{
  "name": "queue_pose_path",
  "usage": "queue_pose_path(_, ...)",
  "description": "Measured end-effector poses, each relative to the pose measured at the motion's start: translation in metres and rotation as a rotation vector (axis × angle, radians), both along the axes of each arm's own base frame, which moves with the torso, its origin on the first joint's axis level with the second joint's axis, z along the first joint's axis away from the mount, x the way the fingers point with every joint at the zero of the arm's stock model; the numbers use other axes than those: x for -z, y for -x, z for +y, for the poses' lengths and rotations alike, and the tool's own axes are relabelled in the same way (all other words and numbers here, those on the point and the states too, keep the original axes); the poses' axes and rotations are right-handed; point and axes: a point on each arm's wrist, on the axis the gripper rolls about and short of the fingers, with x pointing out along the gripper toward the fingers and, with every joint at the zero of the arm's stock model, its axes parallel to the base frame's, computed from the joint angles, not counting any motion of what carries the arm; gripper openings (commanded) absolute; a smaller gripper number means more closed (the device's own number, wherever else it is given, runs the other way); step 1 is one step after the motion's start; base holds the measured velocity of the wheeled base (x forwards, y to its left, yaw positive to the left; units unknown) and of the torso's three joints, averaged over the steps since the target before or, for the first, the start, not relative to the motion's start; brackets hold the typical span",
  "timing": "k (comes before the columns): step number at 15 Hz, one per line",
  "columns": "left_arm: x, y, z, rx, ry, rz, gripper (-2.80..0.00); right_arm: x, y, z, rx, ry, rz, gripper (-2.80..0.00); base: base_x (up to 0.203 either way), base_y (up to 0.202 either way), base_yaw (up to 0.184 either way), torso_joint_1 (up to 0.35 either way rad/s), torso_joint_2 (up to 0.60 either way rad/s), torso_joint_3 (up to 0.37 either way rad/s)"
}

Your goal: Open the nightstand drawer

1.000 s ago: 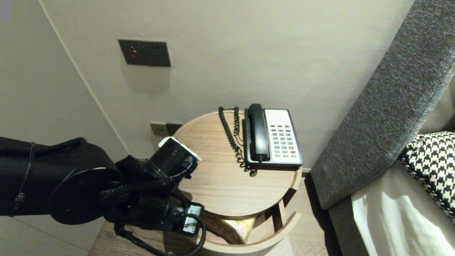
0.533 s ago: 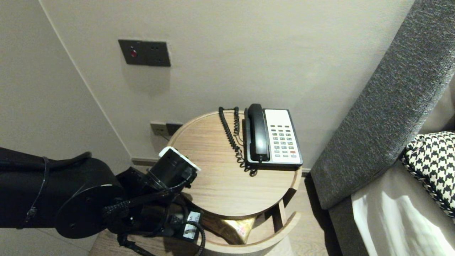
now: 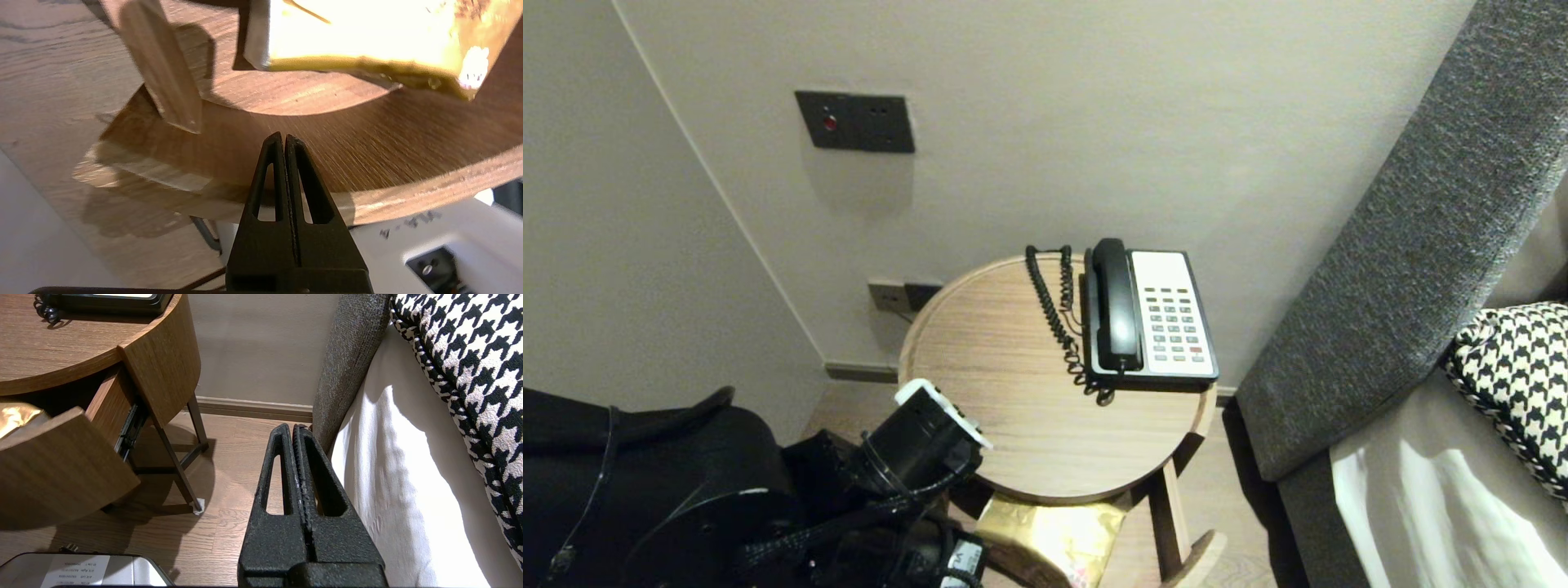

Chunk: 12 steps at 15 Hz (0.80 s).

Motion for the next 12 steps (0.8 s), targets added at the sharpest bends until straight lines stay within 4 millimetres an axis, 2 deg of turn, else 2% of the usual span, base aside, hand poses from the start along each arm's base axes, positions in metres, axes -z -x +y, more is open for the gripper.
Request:
queue_pose_path(4,0.003,0.026,-0.005,0.058,-0.024,0.005,-2.8,0.0,0.0,0.0,0.0,0.0,0.0,-2.8,0.0,0.0,0.0,0.0,0.0,0.0)
queue_pose_path(12,0.014,0.059,0.011,0.14,-0.072,0.042,-2.8,0.0,0.0,0.0,0.0,0.0,0.0,-2.8,0.0,0.0,0.0,0.0,0.0,0.0)
